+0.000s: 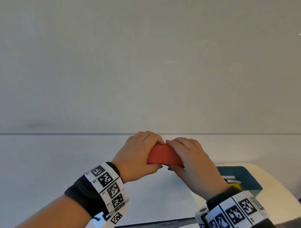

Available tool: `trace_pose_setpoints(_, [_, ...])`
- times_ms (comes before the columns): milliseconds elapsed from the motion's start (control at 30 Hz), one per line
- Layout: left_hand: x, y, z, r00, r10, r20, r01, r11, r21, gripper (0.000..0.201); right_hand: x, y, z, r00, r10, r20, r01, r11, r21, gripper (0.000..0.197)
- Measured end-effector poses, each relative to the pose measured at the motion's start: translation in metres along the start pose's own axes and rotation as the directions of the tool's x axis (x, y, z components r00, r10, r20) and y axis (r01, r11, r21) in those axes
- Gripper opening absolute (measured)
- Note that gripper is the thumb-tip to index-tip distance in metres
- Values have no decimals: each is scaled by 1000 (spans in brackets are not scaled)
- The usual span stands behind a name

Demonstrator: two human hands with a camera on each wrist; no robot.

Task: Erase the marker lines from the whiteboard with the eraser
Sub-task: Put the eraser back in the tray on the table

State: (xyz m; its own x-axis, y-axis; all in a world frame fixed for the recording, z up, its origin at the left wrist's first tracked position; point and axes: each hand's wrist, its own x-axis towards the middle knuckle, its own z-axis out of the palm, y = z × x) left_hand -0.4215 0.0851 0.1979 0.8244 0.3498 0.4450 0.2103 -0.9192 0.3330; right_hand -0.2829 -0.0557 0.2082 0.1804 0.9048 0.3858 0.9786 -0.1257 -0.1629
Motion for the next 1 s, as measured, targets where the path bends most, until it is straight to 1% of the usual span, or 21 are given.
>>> trace_pose_setpoints(233, [58,71,96,1000,9,9,-9,1000,-17,58,-47,120,-24,994,68,91,-66,998,-15,63])
trace_pose_setpoints(333, [82,95,135,999,7,44,-6,1000,-21,61,-66,169,-28,984,115,137,-112,993,-29,63])
trace_pose_setpoints(467, [109,115,176,995,12,97,-9,999,-32,61,-86,220,-25,969,181,168,-179,983,-25,62])
trace_pose_setpoints(600, [136,126,214,985,19,171,-15,1000,-26,59,-100,264,-14,948,252,192,-256,967,-5,61])
trace_pose_setpoints(767, [163,126,263,960,20,278,-12,999,-33,59,-107,311,10,921,316,229,-324,946,0,62])
trace_pose_setpoints(900, [175,118,293,942,15,334,-9,1000,-17,60,-110,335,32,895,369,249,-382,924,2,63])
trace_pose_setpoints(1000, [184,114,315,920,5,393,-6,1000,0,60,-111,353,50,880,398,259,-420,907,33,59])
